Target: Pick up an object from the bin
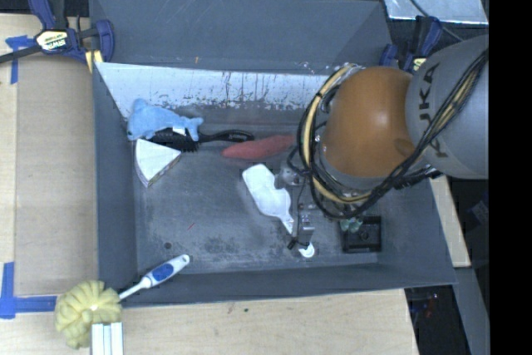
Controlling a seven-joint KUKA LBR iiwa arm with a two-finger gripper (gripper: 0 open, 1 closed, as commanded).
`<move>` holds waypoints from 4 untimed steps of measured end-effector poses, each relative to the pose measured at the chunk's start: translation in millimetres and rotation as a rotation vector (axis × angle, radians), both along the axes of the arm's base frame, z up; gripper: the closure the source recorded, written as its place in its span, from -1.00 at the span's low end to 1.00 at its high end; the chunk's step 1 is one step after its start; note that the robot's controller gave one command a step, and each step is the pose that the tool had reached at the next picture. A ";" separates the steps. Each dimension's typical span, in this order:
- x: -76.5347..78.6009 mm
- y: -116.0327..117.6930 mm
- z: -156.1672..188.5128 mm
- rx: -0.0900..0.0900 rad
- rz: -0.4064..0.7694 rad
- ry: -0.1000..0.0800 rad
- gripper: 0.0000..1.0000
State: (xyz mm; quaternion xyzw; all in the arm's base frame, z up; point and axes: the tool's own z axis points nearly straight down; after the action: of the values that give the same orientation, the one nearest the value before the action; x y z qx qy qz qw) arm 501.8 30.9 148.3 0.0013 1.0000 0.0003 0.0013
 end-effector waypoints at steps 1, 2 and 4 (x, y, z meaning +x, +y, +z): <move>0.0 0.0 0.0 0.000 0.000 0.000 -1.00; 22.0 4.1 -79.6 0.001 -0.154 -0.001 -1.00; 26.0 -3.4 -68.6 -0.001 0.173 -0.011 1.00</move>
Offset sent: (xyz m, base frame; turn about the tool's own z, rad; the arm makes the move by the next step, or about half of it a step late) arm 0.0212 0.0044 -0.0783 0.1546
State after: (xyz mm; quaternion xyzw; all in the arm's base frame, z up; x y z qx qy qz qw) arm 527.8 27.6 79.7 -0.0849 0.9964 0.0001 0.0068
